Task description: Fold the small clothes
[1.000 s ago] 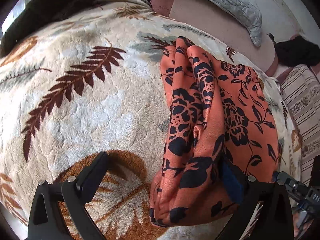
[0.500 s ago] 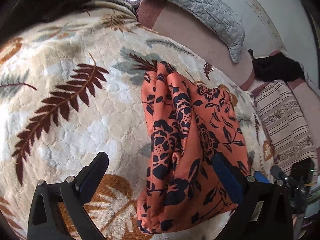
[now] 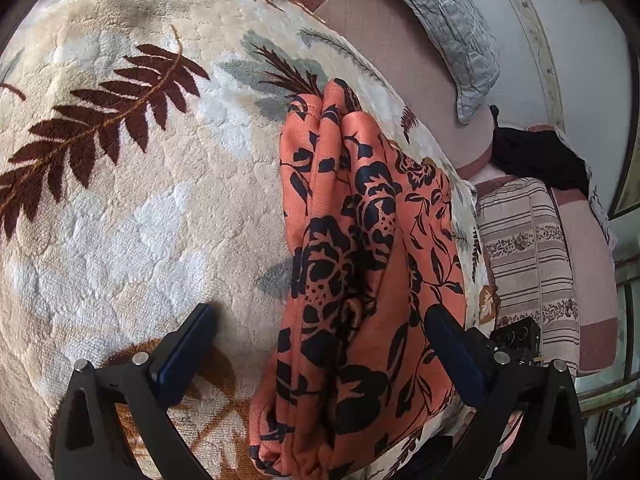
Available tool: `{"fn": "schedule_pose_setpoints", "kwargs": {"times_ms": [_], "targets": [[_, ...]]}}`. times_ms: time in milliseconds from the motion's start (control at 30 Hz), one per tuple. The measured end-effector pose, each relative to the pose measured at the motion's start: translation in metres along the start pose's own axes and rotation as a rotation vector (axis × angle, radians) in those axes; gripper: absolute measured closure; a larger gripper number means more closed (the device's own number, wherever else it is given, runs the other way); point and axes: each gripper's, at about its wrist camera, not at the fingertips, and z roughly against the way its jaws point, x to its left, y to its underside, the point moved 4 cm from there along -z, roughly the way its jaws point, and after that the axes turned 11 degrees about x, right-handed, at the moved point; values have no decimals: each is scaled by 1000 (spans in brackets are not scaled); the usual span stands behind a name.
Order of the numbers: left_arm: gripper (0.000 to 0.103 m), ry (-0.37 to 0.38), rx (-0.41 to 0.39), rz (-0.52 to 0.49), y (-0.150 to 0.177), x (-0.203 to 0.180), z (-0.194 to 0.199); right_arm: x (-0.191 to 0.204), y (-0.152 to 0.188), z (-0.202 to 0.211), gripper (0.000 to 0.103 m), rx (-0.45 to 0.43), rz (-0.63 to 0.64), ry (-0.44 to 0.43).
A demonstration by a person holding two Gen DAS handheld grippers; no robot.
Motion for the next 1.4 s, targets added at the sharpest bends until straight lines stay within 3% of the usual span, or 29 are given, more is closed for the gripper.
{"fn": "schedule_pose_setpoints", "kwargs": {"times_ms": [200, 367, 533, 667, 767, 800, 833, 1000, 1167, 1400], "targets": [[0, 84, 49, -25, -1, -12, -14, 19, -3, -28, 23, 43, 97, 11], [0, 110, 45, -20, -7, -19, -23, 28, -19, -47, 22, 74, 122, -44], [0, 92, 78, -64, -16, -32, -36, 41, -28, -61, 22, 87, 182, -21], [1, 91, 95, -95, -20, -39, -42, 44, -25, -59, 30, 75, 213, 19], [14, 73, 82, -124, -19, -45, -39, 48, -23, -58, 44, 54, 241, 72], [24, 63, 75, -136, -18, -47, -38, 50, -22, -57, 47, 44, 250, 85], [34, 53, 66, -148, -18, -49, -35, 52, -22, -55, 48, 33, 261, 91], [55, 19, -9, -224, -15, -69, -18, 68, -16, -39, 57, -32, 349, 129], [57, -15, -93, -294, -9, -99, 3, 89, -9, -11, 58, -114, 422, 132], [58, -60, -132, -342, 3, -139, 26, 108, 6, 32, 58, -194, 489, 116]]}}
